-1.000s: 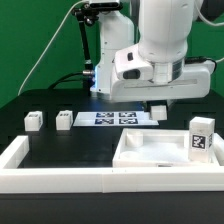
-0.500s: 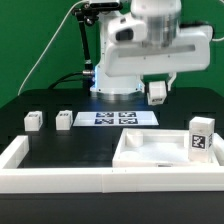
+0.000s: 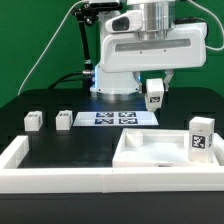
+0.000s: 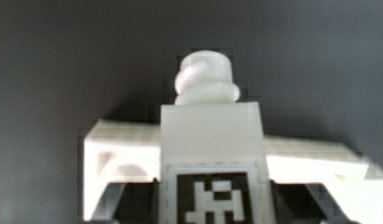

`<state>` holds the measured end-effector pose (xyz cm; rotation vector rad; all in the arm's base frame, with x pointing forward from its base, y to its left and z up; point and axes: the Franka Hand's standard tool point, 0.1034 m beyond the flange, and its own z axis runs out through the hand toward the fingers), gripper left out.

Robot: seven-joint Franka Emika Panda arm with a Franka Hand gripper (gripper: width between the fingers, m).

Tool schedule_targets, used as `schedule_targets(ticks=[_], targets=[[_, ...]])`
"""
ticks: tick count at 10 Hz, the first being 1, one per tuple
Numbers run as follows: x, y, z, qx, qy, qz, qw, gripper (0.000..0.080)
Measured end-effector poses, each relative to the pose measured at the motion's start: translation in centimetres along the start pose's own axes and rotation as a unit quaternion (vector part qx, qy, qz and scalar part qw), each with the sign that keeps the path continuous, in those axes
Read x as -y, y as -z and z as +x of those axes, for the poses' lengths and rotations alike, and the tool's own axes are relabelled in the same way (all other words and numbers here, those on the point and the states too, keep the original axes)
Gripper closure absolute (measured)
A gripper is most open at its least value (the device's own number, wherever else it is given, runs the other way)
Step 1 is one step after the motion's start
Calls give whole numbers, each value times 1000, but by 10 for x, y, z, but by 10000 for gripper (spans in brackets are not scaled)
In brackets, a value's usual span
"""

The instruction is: Assemble square table

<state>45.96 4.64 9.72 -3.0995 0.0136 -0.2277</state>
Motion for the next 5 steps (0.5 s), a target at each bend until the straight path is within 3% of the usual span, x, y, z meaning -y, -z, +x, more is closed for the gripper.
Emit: schedule_targets(ticks=[3,4,5], targets=[[-10,10,29,-90,6,-12,996,509],[-17,14,36,-155,8,-26,988,509],[-19,10,31,-170,11,-32,985,509]])
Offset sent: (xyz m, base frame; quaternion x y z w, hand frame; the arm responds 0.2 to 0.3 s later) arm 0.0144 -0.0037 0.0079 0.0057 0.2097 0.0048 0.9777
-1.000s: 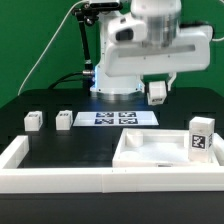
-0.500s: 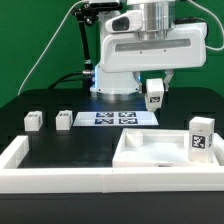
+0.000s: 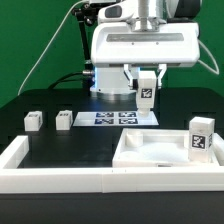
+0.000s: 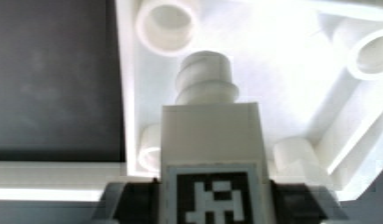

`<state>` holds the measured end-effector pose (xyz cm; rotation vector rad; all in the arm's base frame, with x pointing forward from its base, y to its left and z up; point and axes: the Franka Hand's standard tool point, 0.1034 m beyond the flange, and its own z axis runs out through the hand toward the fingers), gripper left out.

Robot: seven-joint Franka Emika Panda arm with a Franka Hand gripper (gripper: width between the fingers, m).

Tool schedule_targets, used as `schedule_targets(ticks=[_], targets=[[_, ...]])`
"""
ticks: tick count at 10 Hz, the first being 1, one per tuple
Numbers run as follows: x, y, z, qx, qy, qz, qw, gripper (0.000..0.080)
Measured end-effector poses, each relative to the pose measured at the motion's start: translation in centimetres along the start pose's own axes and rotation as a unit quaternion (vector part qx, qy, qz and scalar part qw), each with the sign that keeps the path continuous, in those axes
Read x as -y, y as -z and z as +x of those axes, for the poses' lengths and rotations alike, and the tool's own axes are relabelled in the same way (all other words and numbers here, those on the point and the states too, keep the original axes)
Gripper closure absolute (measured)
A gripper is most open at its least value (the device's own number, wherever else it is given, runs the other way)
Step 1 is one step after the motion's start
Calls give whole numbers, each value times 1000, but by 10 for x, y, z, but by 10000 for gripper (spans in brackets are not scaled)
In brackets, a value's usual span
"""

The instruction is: Assemble square table

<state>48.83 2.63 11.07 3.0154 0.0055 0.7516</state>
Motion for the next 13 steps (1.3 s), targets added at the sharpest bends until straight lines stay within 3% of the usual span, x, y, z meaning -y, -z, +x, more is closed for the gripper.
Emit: schedule_targets(ticks=[2,4,7,8,13], targets=[[-1,-5,-5,5,2,-2,1000,509],[-7,-17,0,1,1,-8,1000,509],[-17,-38,15,30,-16,-9,999,509],[-25,-41,29,44,-30,-7,999,509],[-22,-40,26,33,-25,-7,999,509]])
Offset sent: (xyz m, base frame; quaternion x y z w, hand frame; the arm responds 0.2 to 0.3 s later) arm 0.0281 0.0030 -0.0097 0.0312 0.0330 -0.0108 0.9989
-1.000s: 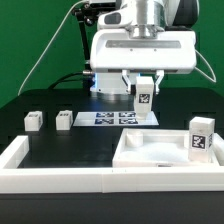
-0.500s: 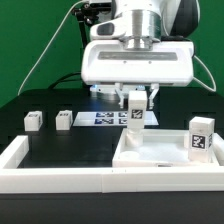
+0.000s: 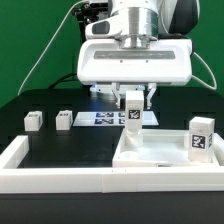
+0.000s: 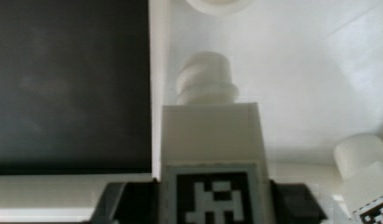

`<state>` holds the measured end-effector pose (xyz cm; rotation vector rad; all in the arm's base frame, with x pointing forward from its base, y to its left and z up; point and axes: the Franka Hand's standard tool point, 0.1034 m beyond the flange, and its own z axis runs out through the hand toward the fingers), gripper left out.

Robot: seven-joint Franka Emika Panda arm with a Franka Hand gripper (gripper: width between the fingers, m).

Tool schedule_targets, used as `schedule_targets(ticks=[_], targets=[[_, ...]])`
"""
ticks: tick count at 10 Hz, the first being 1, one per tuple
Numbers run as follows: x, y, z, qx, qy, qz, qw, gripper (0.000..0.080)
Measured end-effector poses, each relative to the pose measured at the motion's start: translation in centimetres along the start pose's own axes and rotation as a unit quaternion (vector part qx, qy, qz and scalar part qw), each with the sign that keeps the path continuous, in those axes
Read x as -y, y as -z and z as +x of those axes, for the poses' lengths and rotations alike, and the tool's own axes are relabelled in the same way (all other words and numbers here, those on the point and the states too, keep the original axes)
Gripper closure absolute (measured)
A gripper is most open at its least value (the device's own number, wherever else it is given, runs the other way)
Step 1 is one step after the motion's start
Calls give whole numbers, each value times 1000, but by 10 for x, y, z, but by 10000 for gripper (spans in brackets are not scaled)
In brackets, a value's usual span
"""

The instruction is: Assemble square table

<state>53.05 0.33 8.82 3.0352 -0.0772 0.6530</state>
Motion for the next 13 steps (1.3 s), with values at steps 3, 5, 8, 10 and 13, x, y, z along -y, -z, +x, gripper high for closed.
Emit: schedule_targets(ticks=[3,5,8,10,13], targets=[[-5,1,23,-16,5,-1,1000,509],[-6,-2,36,-27,5,-2,1000,509],[-5,-9,43,-49,11,-7,999,509],[-9,-7,46,-88,13,-16,996,509],[-10,-12,52,-78,17,-14,997,509]])
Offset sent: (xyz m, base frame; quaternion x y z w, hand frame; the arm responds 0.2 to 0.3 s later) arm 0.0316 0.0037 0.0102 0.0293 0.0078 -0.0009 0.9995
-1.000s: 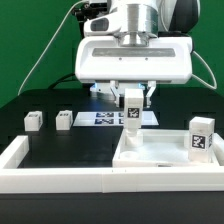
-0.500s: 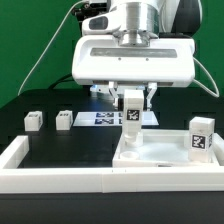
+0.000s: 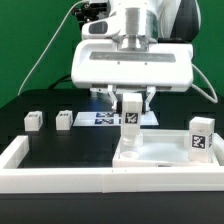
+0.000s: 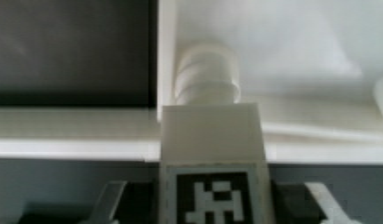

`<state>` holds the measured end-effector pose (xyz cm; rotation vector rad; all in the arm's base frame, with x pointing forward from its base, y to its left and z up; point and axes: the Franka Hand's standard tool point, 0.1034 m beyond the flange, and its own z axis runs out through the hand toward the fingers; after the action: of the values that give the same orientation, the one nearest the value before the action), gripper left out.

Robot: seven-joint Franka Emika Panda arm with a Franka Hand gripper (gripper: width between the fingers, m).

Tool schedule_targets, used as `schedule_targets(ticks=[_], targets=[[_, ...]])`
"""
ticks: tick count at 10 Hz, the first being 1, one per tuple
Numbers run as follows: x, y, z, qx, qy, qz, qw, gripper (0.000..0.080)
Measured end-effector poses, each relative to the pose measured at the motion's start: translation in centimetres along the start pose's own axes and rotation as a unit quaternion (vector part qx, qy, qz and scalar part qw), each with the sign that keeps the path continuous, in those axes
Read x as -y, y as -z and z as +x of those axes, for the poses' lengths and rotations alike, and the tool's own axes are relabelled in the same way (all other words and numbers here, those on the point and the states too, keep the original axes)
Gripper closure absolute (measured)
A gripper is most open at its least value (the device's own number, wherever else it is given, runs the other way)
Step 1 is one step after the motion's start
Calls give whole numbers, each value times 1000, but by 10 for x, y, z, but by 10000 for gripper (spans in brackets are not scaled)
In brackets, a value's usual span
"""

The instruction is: Assemble square table

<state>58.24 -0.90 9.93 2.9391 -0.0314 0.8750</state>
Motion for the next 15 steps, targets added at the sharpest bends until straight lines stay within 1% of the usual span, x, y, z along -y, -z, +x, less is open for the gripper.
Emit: schedule_targets(ticks=[4,6,8,12,13,15], targets=[[-1,-7,3,1,12,-1,1000,509],[0,-14,7,-2,17,-1,1000,509],[1,-22,7,0,20,-2,1000,509],[1,-22,6,1,20,-2,1000,509],[2,-22,4,2,19,-2,1000,509],[8,-22,-4,7,17,-1,1000,509]])
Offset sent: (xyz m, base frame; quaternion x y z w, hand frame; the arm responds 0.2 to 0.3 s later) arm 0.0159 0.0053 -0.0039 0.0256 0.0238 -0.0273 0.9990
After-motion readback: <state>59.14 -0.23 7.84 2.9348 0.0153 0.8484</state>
